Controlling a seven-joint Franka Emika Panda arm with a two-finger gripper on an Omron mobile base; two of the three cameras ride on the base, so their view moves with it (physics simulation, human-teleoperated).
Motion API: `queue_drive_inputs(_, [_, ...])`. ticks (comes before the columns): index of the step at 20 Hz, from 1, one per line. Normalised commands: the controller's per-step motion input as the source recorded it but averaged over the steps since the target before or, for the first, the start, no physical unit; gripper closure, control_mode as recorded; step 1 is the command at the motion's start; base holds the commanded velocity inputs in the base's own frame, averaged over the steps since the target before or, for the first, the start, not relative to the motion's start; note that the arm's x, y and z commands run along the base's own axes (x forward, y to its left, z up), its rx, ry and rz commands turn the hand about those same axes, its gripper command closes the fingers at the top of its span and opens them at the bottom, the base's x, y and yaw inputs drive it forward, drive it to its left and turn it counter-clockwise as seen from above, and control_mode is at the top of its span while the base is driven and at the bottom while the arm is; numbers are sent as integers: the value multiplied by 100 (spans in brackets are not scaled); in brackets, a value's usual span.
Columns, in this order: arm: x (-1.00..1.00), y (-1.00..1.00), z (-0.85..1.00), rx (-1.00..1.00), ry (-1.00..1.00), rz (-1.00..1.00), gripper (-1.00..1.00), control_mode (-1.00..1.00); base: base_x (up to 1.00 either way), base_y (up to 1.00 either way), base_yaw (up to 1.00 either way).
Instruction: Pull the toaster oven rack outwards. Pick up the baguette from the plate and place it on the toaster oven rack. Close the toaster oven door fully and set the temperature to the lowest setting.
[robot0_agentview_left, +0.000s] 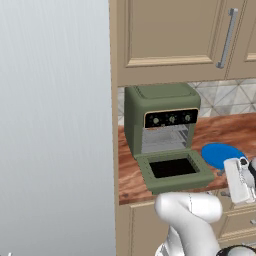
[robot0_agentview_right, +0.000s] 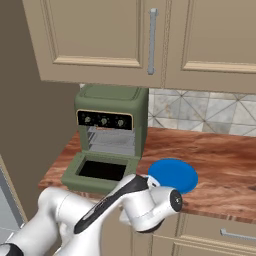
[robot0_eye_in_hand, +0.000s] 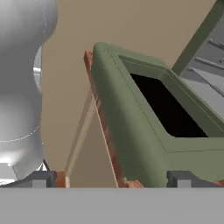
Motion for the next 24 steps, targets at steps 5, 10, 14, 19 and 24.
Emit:
queue_drive_inputs(5, [19, 0, -21, 0, -7, 20, -100, -100, 0, 0, 0])
queue_drive_inputs(10, [13, 0, -13, 0, -5, 13, -100, -100, 0, 0, 0])
queue_drive_inputs(14, [1, 3, 0, 3, -7, 1, -100, -100, 0, 0, 0])
queue_drive_inputs(19, [0, -9, -5, 1, -5, -2, -100, -100, 0, 0, 0])
queue_drive_inputs(24, [1, -18, -11, 1, 0, -5, -100, -100, 0, 0, 0])
